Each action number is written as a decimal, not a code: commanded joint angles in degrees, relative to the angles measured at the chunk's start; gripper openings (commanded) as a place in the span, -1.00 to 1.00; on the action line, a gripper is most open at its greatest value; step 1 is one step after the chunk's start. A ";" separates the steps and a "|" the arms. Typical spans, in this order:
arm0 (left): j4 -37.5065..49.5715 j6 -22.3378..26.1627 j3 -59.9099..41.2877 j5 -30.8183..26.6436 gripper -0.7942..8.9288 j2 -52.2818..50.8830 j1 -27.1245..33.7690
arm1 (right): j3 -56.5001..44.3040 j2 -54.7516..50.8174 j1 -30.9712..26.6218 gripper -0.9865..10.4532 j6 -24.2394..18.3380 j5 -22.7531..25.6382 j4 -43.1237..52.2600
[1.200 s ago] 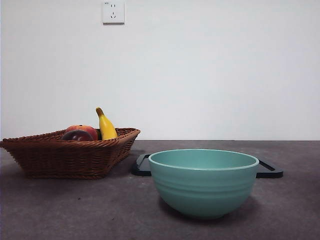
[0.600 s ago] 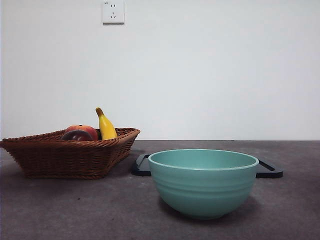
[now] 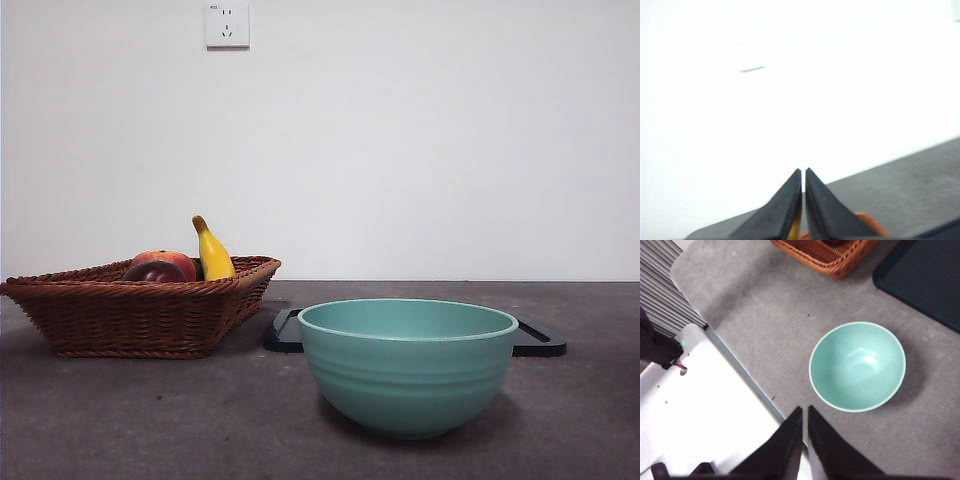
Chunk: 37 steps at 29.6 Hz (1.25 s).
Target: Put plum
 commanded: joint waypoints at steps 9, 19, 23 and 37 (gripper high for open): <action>1.95 -0.24 -20.15 -9.68 -0.82 -11.52 2.14 | 0.85 0.37 0.46 -0.81 -0.68 0.02 0.68; 1.66 -3.54 -33.97 -10.23 -0.82 -19.50 2.97 | 0.85 0.37 0.46 -0.81 -0.68 0.02 1.68; 1.55 -4.72 -37.20 -10.23 -0.82 -21.66 2.97 | 0.85 0.37 0.46 -0.81 -0.66 0.02 2.32; 0.55 -6.14 -42.42 -10.23 -0.82 -21.97 2.97 | 0.85 0.37 0.46 -0.81 -0.66 0.02 2.34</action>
